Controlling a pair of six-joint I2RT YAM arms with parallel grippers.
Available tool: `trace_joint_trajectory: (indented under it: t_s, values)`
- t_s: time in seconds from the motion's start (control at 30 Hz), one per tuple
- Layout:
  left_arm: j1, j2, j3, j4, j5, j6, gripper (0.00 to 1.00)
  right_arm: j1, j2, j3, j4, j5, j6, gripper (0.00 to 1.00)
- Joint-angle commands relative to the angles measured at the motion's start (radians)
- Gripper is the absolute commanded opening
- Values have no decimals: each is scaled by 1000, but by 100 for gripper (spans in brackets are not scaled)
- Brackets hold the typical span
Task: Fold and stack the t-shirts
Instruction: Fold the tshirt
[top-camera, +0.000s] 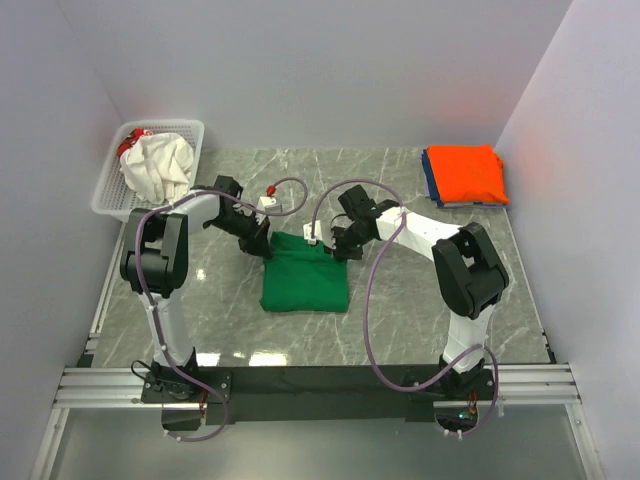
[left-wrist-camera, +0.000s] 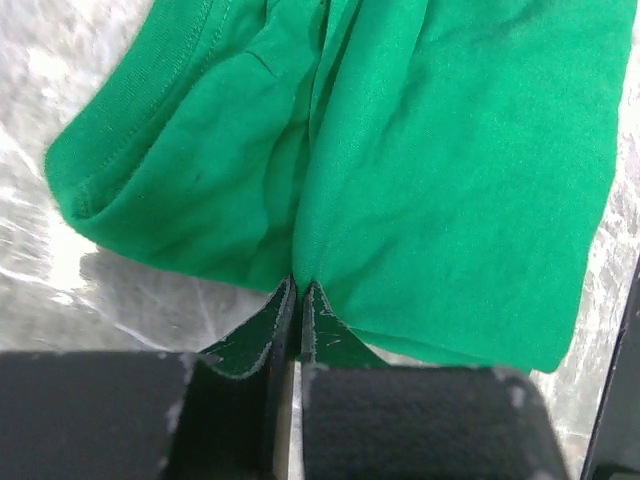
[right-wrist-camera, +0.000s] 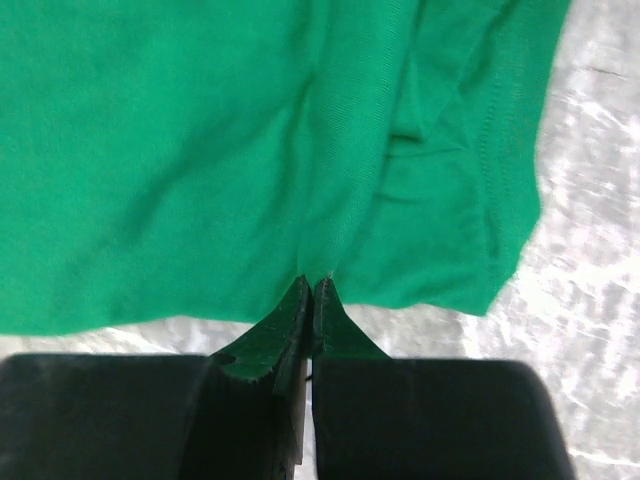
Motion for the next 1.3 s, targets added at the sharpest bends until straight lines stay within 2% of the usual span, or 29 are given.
trace_joint_trajectory:
  t_s: [0.0,0.2,0.3,0.37,0.4,0.47,0.5,0.53,0.57,0.6,0.73,0.8,1.0,1.07,1.13,1.27]
  values:
    - [2,-50,-59,-33,19,-55,8,49,-19,6,-43,34,55,0]
    - [-20,-182,-233,-4,22,-101,9,149,-144,-164,-4,31,153,0]
    - [-35,-252,-316,14,28,-127,9,158,-190,-202,11,17,209,0]
    - [-32,-294,-343,30,34,-137,13,158,-211,-193,-1,20,251,4]
    - [-28,-304,-360,36,34,-146,15,157,-217,-169,-7,26,270,8]
    - [3,-343,-367,24,62,-126,21,137,-230,-134,-38,28,304,26]
    - [18,-357,-359,13,77,-112,34,126,-230,-83,-56,12,331,34]
    - [34,-370,-354,-2,99,-70,38,94,-234,-55,-91,-8,348,50]
    - [66,-402,-350,-28,134,-48,41,74,-237,-29,-102,-29,368,60]
    - [83,-422,-345,-33,149,-28,44,56,-237,16,-116,-58,402,61]
    - [106,-527,-341,-4,168,47,48,-16,-213,92,-118,-244,495,60]
    - [91,-582,-359,92,156,34,52,-35,-173,112,-72,-288,600,58]
    - [-106,-634,-432,246,-31,47,52,-39,22,184,120,-440,900,45]
    - [-176,-644,-465,304,-79,63,53,-38,65,175,245,-450,1018,41]
    - [-224,-636,-475,355,-158,77,52,-33,97,178,328,-451,1072,39]
    - [-299,-592,-476,419,-216,64,53,-32,198,216,368,-439,1163,37]
